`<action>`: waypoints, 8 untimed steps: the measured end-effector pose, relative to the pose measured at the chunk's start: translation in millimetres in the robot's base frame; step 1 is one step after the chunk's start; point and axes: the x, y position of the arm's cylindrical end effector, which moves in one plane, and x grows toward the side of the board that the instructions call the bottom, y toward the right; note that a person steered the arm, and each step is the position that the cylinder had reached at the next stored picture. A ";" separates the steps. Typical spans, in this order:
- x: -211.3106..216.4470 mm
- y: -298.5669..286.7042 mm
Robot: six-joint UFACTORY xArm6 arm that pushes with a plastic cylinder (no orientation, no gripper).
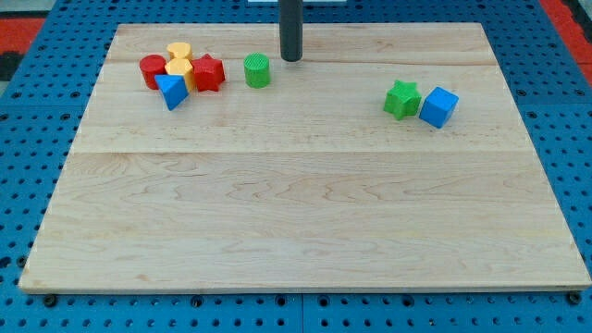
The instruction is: Move green circle right to the blue triangle
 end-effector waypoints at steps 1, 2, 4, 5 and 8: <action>4.3 -41.7; 20.0 -53.8; 54.8 -45.2; 73.7 -27.6; 116.9 -56.6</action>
